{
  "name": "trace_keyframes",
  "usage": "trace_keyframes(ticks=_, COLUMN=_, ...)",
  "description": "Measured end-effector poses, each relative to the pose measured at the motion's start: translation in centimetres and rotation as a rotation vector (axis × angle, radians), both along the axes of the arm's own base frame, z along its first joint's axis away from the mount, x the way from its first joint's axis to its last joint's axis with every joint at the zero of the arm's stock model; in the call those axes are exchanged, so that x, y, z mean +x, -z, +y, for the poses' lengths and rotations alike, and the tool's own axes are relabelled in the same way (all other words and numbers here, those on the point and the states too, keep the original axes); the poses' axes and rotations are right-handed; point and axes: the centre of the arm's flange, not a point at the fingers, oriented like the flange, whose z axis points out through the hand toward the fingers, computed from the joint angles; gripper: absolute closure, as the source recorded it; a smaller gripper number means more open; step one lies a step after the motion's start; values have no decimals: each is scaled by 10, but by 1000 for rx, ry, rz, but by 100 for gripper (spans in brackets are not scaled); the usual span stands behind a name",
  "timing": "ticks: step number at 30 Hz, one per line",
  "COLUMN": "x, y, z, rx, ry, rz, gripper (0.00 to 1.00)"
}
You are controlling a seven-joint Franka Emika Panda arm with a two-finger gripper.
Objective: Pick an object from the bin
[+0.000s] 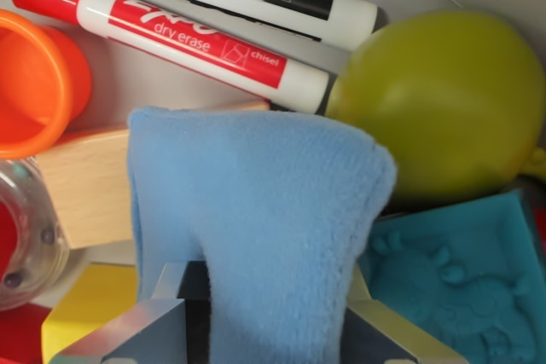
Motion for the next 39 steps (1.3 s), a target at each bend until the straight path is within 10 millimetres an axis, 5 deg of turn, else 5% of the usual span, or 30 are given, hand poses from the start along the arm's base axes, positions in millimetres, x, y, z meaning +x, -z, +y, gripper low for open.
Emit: trace_keyframes(ticks=39, x=0, y=-147, z=0, rx=-3, ry=2, rz=-2, gripper=100)
